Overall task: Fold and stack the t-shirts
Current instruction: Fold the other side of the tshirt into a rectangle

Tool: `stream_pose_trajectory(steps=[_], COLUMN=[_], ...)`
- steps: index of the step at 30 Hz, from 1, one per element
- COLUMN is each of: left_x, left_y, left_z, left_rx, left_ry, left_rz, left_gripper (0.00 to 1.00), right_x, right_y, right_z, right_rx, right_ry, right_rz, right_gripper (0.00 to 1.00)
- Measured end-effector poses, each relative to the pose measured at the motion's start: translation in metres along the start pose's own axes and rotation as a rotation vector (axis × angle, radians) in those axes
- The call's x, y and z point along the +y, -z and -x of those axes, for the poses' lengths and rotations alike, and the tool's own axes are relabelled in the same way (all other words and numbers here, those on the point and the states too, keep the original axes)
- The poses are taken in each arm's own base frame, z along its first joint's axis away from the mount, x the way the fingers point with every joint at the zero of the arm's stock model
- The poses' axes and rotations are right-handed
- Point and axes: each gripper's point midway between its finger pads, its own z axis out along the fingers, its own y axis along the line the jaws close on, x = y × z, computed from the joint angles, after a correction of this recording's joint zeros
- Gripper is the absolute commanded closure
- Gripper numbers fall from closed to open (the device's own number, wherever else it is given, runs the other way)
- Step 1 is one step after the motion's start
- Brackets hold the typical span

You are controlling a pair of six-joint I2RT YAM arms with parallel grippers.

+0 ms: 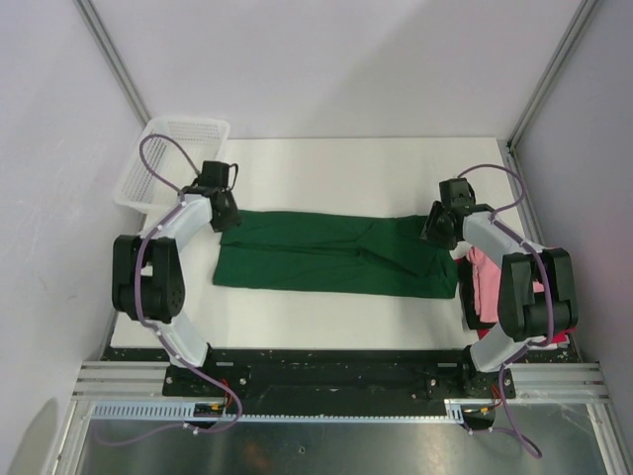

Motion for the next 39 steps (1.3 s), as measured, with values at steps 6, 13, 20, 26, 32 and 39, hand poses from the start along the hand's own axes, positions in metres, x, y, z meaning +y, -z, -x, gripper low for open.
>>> stream_pose_trajectory(steps=[6, 13, 20, 26, 32, 39], left_x=[-0.051, -0.152, -0.262, -0.328, -0.365, -0.378], left_y=[0.035, 0.058, 0.051, 0.041, 0.033, 0.022], left_z=[0.009, -0.016, -0.071, -0.115, -0.128, -0.13], left_rx=[-0.082, -0.07, 0.02, 0.095, 0.12, 0.124], left_ry=[-0.086, -0.235, -0.38, -0.442, -0.436, -0.422], left_rz=[-0.113, -0.341, -0.54, -0.653, -0.724, -0.734], left_gripper=[0.55, 0.49, 0.45, 0.45, 0.44, 0.47], right_x=[-0.012, -0.013, -0.011, -0.012, -0.012, -0.009], right_y=[-0.009, -0.014, -0.014, -0.015, -0.011, -0.004], right_z=[-0.002, -0.009, -0.011, -0.017, -0.018, -0.014], right_rx=[0.019, 0.042, 0.044, 0.056, 0.052, 0.036], right_ry=[-0.013, -0.009, -0.017, -0.021, -0.021, -0.022], right_rz=[-0.037, -0.047, -0.047, -0.052, -0.048, -0.035], right_gripper=[0.52, 0.52, 0.59, 0.74, 0.86, 0.91])
